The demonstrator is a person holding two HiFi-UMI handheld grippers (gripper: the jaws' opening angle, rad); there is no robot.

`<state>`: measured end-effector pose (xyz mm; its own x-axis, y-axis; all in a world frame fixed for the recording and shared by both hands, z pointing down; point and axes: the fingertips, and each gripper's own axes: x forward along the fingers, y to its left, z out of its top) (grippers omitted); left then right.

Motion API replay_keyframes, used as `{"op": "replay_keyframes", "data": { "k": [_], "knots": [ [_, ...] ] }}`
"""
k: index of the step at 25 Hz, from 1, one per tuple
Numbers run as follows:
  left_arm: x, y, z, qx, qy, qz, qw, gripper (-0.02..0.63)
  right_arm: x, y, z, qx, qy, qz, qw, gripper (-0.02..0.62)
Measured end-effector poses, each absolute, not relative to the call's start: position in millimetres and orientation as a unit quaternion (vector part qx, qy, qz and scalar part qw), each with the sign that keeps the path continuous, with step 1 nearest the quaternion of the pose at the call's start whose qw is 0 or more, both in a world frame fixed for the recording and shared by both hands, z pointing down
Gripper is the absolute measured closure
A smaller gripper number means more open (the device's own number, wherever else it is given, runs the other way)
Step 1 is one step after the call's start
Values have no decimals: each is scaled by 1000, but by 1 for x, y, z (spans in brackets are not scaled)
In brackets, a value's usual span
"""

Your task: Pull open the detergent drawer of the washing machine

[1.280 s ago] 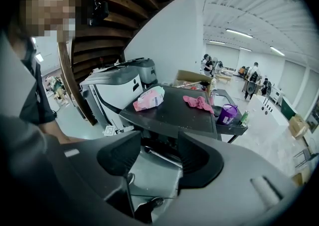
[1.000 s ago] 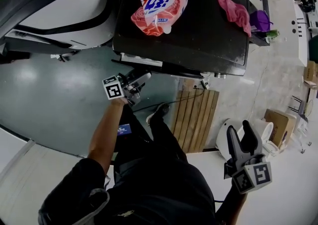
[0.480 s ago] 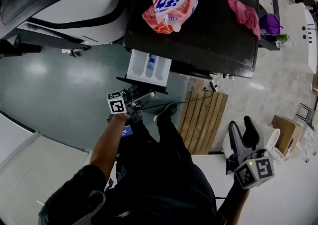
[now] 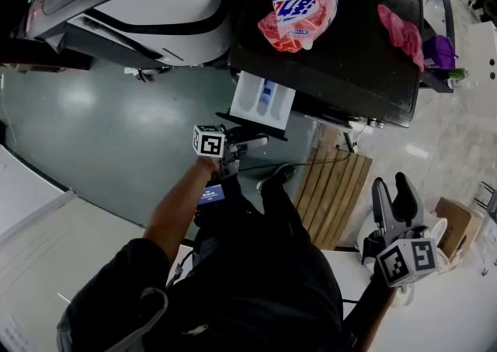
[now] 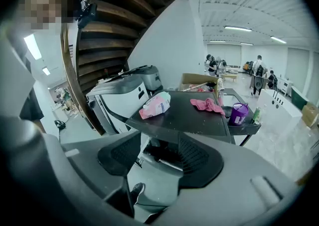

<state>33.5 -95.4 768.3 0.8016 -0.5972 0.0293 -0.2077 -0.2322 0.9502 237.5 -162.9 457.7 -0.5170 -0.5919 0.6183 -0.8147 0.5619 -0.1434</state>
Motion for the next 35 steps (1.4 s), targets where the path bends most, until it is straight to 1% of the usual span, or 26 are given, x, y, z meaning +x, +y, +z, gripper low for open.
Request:
{"op": "replay_keyframes", "data": {
  "k": [4,7,13,16,20,22,25,30,35],
  "knots": [
    [24,-74,775,778,-251,-110,565,279,219,-160,446,409,-854,207,244,365],
    [1,-61,774,785,-256,-74,559,279,211,-160,434,410,-861,196,227,365],
    [-68,-39,761,783,-310,-2,539,279,197,-162,403,417,-870,174,197,365],
    [-108,-32,745,782,-352,25,514,279,191,-165,389,421,-874,164,181,365],
    [-159,-32,702,800,-410,94,427,279,187,-173,370,424,-880,148,153,365],
    [-183,-44,671,805,-444,106,379,279,183,-177,362,425,-883,139,144,365],
    [-207,-64,609,815,-486,97,301,279,176,-179,352,427,-885,130,132,365],
    [-244,-89,500,814,-547,112,158,279,171,-183,328,432,-888,114,107,365],
    [-265,-95,375,803,-592,57,50,279,170,-177,304,442,-888,96,84,365]
  ]
}}
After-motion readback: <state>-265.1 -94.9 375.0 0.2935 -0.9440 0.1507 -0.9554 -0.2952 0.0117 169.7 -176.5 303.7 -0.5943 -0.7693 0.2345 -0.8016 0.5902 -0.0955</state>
